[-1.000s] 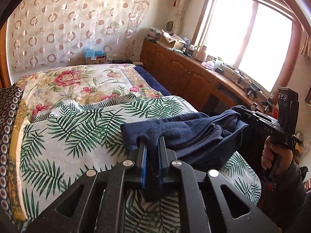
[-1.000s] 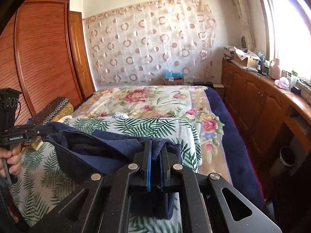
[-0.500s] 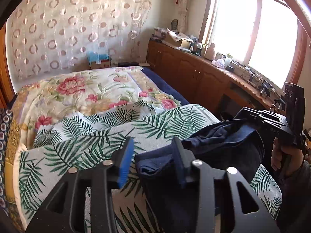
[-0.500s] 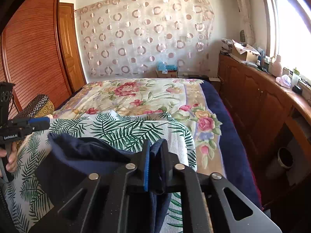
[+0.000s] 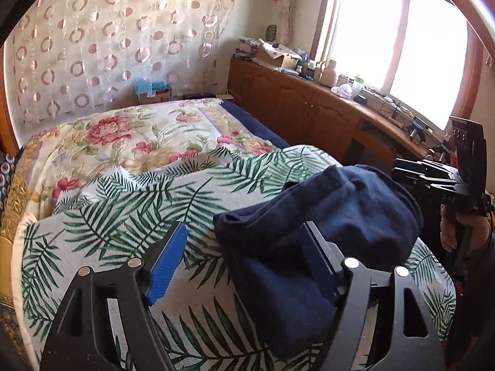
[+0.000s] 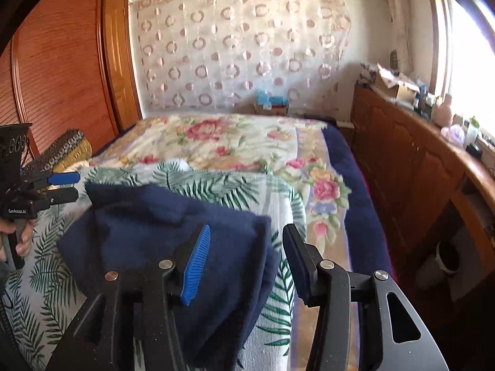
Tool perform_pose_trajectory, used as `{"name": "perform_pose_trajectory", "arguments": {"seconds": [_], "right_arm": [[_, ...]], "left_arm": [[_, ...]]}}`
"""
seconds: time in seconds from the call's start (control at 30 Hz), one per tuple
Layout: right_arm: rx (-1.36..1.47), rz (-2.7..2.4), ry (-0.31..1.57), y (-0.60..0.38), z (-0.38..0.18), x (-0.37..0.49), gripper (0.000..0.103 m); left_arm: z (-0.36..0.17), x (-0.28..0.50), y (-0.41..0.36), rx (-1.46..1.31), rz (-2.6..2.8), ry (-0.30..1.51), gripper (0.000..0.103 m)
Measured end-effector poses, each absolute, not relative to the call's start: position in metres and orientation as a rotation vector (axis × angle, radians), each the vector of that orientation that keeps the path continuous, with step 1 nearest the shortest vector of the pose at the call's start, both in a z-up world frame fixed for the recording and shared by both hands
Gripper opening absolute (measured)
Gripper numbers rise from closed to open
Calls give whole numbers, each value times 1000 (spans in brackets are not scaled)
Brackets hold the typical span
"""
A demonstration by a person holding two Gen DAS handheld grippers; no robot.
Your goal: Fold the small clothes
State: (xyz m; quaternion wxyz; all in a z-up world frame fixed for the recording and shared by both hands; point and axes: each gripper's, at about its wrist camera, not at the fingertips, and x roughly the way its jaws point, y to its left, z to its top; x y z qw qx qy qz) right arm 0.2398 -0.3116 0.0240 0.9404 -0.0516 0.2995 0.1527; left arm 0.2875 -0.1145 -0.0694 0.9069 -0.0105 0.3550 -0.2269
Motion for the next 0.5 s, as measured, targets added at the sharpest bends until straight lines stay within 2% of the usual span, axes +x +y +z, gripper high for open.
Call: {"name": "perform_pose_trajectory", "arguments": {"seconds": [0.43,0.5], "right_arm": [[75,372,798,-327,17,303,50],[86,398,801,-329,19,305,26]], "left_arm": [[-91,289,-108,-38,-477,765,76],[-91,289,-107,-40,-476,765,76]]}}
